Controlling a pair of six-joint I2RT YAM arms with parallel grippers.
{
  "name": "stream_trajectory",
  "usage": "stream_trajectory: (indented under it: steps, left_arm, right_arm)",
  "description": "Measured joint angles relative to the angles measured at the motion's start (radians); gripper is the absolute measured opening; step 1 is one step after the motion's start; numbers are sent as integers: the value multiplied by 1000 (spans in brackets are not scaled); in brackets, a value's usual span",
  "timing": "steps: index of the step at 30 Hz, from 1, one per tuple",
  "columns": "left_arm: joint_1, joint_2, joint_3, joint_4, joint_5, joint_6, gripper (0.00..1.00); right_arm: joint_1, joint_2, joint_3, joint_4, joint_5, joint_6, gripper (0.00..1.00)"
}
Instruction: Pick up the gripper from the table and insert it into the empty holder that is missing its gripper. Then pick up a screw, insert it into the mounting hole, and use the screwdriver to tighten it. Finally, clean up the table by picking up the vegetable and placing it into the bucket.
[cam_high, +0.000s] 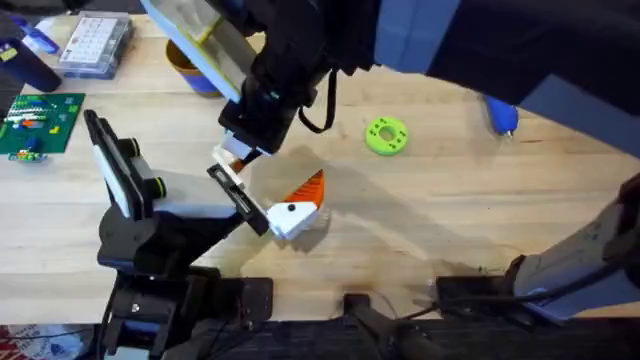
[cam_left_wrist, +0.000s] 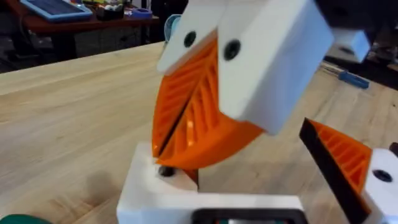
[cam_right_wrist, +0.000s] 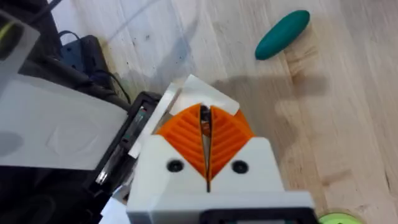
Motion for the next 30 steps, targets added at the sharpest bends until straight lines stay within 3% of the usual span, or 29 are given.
stream_trajectory:
  steps: [10,14,25,28,30]
  left_arm:
    - [0,0,0,0,0,-3,990]
    - [0,0,0,0,-2,-3,990]
    - [0,0,0,0,-5,-2,990]
    - [0,0,0,0,-5,-3,990]
    - [0,0,0,0,-5,-3,990]
  right_arm:
    - [0,0,0,0,0,0,11]
    - [0,1,0,-2,-5,2,85]
    - [0,1,0,-1,-15,9,135]
    - [0,1,0,-1,-16,13,227]
    - [-2,1,0,0,-16,13,394]
